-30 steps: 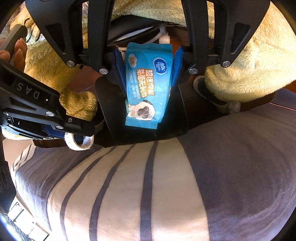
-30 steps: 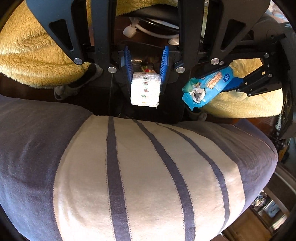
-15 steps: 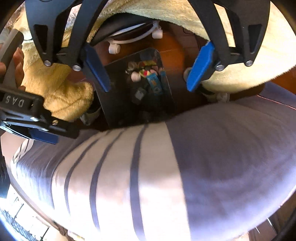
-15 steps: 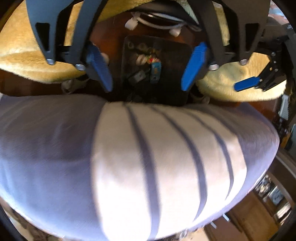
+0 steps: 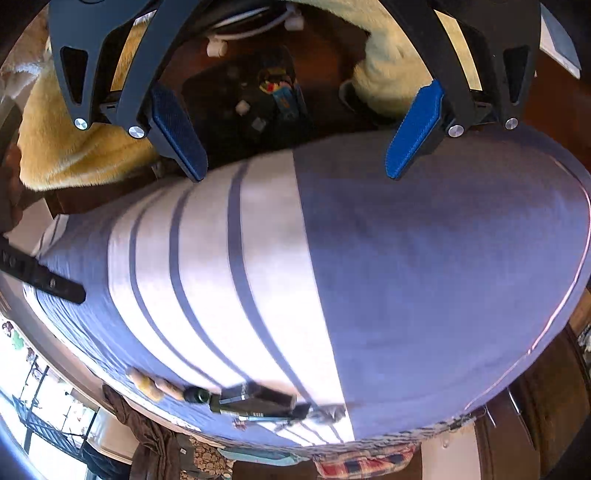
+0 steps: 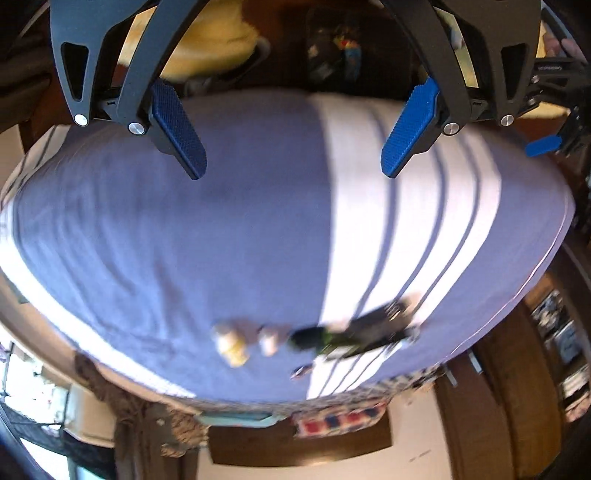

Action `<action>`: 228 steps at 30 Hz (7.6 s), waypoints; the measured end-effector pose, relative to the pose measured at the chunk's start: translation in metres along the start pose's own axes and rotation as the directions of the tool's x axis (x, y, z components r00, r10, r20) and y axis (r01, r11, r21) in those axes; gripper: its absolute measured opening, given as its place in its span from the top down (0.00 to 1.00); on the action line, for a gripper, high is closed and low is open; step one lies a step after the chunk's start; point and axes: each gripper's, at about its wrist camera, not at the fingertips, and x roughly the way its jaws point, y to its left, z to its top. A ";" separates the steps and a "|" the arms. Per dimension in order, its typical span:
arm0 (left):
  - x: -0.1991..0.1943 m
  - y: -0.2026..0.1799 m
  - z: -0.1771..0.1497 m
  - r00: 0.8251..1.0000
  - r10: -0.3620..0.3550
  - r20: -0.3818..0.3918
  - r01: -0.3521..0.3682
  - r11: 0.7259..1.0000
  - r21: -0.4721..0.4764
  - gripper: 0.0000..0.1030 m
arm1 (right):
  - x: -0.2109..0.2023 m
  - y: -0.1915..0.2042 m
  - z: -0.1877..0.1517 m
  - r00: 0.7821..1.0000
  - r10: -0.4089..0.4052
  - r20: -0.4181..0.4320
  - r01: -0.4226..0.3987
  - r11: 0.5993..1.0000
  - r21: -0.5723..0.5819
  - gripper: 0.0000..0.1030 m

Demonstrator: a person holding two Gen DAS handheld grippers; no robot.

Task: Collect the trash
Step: 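Grasp the black MARRY&ARI box with the left tool while the right tool grasps the yellow bottle, then lower the box and yellow bottle into the bin and open both tools, then raise both open tools back above the bed toward the remaining items, then grasp the black thread spool with the left tool while the right tool grasps the white tube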

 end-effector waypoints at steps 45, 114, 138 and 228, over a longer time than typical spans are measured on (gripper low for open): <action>0.141 -0.047 0.259 0.999 0.037 -0.026 -0.041 0.986 -0.160 0.12 | 0.149 -0.053 0.153 0.995 -0.096 -0.012 0.097 0.994 0.057 0.46; -0.014 -0.025 0.065 0.979 -0.147 0.143 0.146 0.989 0.018 0.76 | 0.008 0.041 -0.002 0.990 0.138 -0.014 -0.138 0.989 -0.045 0.68; -0.015 -0.047 -0.036 0.993 -0.115 0.010 0.114 0.990 0.081 0.82 | 0.004 0.061 -0.084 0.966 0.178 -0.189 -0.199 0.975 -0.097 0.68; 0.116 -0.084 0.209 0.984 -0.178 0.002 0.175 0.968 0.182 0.26 | 0.154 -0.028 0.158 0.997 -0.035 -0.064 0.032 0.998 -0.048 0.80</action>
